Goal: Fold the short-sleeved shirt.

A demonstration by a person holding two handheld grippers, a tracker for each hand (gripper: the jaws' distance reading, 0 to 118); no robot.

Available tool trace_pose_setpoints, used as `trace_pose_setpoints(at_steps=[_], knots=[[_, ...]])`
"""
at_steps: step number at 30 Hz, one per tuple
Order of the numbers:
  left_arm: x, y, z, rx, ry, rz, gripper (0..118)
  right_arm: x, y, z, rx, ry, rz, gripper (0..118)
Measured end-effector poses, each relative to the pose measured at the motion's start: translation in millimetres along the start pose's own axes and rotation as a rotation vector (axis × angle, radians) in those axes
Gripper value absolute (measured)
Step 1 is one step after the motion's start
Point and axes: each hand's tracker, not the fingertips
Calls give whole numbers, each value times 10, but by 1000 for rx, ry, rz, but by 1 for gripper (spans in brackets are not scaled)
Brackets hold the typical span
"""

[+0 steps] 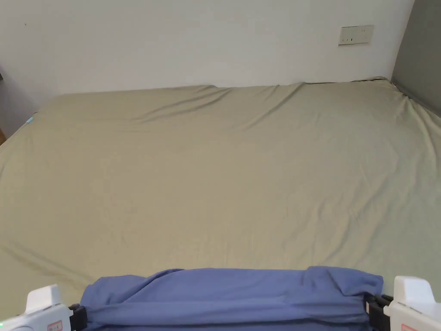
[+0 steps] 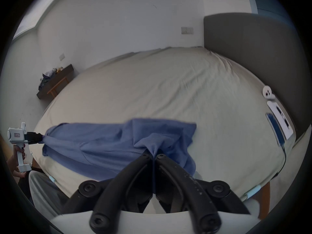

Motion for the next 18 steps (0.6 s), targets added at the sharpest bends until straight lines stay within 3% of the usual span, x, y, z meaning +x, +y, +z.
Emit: trace_pose_setpoints(at_steps=[5,7,8,9,10,11,12,13,14,16,18], knots=[[48,-218,-74,-65,35,-36,4,24,-179,-183,-50,-32,2,4],[24,-244,-161,-59,46,-56,6,13,-167,-169,-53,-38,3,9],[52,-233,-130,-46,54,-67,13,8,-156,-147,-44,-44,6,19],[74,-218,-96,-33,56,-73,28,-17,-119,-99,-38,-52,9,34],[92,-188,-41,-17,61,-72,28,-52,-69,-38,-24,-69,20,34],[115,-137,40,16,68,-57,37,-84,-2,36,15,-93,44,39],[148,-89,114,47,62,-52,57,-134,60,131,47,-105,58,53],[193,-32,218,95,33,-55,91,-181,153,222,93,-107,77,76],[284,29,385,160,10,-67,107,-242,265,330,149,-106,90,88],[473,163,653,289,-15,-123,113,-397,481,556,265,-105,120,102],[579,325,767,410,-18,-167,112,-567,698,765,377,-95,144,102]])
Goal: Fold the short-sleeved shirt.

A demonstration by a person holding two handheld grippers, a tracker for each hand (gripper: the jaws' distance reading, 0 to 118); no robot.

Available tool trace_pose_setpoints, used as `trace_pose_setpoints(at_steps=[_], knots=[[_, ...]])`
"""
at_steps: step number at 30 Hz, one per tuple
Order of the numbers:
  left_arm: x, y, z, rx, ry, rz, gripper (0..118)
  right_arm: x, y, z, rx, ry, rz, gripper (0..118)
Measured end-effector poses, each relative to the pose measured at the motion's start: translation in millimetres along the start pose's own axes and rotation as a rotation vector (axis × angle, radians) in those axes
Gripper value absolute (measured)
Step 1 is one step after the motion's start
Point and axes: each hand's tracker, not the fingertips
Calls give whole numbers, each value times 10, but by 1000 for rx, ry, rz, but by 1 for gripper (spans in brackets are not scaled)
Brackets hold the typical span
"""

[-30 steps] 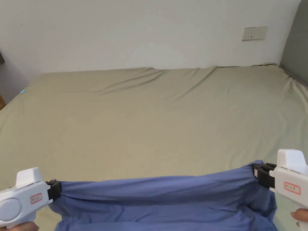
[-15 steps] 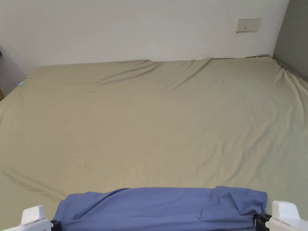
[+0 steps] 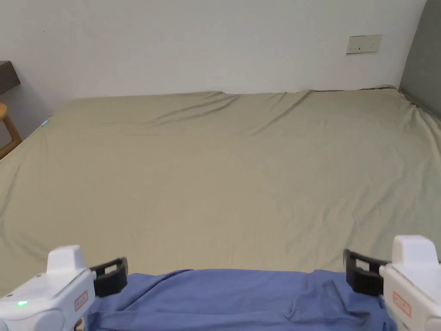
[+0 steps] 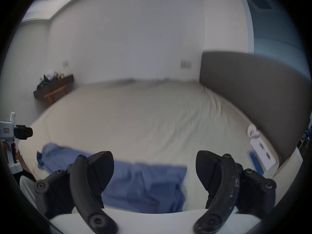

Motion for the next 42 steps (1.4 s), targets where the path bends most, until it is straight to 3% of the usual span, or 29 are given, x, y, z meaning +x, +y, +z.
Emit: trace_pose_setpoints(at_steps=[8,10,12,14,15,16,25,27,33,37,40,42], knots=[[636,785,620,451,17,-46,112,-529,713,481,371,-69,39,102],[709,833,694,522,14,-55,104,-601,748,515,412,-97,59,98],[779,842,776,572,21,-65,84,-657,779,541,419,-109,73,83],[809,835,803,567,18,-75,23,-665,773,541,426,-94,71,37],[812,836,804,566,11,-75,2,-673,773,540,427,-89,70,13],[822,845,796,553,-6,-68,0,-688,774,535,424,-95,67,3],[689,763,631,417,-64,-31,0,-683,725,431,401,-82,81,2],[568,731,552,341,-108,26,0,-676,713,419,400,-86,92,2],[-167,450,57,-32,-326,370,0,-655,678,393,394,-100,115,2],[-706,83,-229,-224,-348,438,3,-629,643,337,373,-104,121,2],[-963,-161,-293,-312,-338,503,19,-628,613,279,352,-110,128,3],[-1073,-299,-305,-324,-320,535,45,-633,590,235,338,-108,127,3]])
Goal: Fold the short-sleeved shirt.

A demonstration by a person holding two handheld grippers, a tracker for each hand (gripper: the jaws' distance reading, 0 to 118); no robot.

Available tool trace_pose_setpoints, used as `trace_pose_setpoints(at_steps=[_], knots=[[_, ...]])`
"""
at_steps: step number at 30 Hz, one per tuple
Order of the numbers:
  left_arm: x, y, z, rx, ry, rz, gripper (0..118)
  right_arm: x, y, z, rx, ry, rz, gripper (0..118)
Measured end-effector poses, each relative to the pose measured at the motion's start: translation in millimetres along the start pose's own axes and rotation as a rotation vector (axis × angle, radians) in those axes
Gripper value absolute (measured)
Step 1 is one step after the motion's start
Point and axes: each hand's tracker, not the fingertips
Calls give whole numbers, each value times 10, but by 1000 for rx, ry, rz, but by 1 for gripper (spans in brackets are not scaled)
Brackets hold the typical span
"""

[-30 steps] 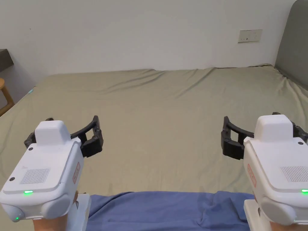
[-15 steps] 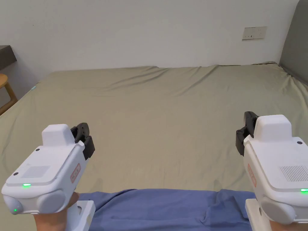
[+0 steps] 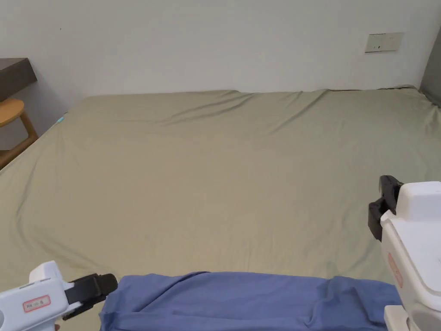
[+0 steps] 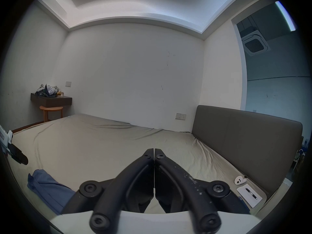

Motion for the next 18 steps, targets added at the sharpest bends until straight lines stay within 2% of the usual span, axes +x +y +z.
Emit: trace_pose_setpoints(at_steps=[1,2,3,4,9,14,15,18], knots=[[-114,-9,-22,-23,-3,36,73,-11,-17,-19,-9,0,0,3],[-215,-17,-64,-36,-1,72,92,-23,-32,-39,-19,0,2,3],[-289,-24,-99,-55,8,104,105,-37,-48,-57,-26,1,4,3],[-355,-39,-126,-61,24,135,109,-56,-62,-73,-34,0,8,3],[-505,-119,-278,-97,-16,214,109,-141,-156,-172,-75,-2,16,3],[-331,-243,-396,-122,-13,235,107,-211,-239,-251,-112,1,30,3],[-326,-258,-425,-127,-15,238,104,-217,-246,-262,-116,2,31,3],[-405,-195,-455,-102,-58,220,78,-231,-263,-302,-132,-1,35,3]])
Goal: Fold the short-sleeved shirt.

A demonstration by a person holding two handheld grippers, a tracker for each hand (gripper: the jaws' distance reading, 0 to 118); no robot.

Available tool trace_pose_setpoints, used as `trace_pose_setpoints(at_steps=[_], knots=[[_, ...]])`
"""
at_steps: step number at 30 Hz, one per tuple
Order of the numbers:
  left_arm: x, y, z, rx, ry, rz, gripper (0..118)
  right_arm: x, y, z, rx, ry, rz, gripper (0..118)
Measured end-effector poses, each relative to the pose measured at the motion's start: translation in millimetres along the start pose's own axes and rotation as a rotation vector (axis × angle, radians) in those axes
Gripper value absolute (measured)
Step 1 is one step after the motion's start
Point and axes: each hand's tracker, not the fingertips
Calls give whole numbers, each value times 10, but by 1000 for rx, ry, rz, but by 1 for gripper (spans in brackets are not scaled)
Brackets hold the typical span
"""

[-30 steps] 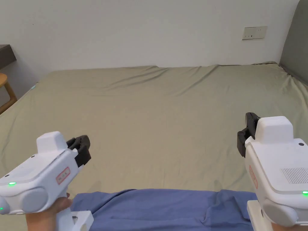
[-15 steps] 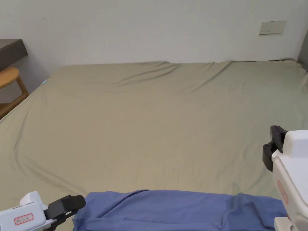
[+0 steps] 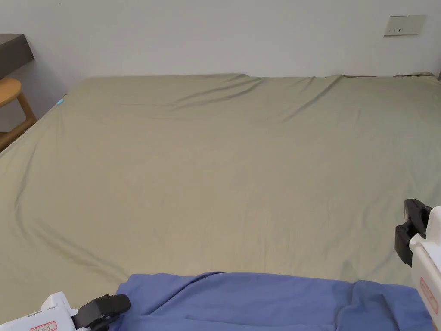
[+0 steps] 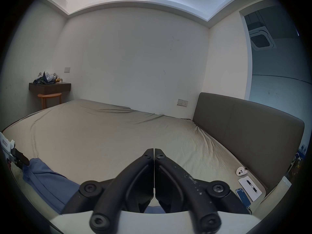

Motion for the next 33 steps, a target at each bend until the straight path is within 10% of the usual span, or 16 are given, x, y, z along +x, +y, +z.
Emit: trace_pose_setpoints(at_steps=[10,33], knots=[[231,12,-208,-99,91,-185,10,29,5,-35,-11,-6,4,3],[346,482,814,102,361,-404,5,155,135,155,53,47,-50,3]])
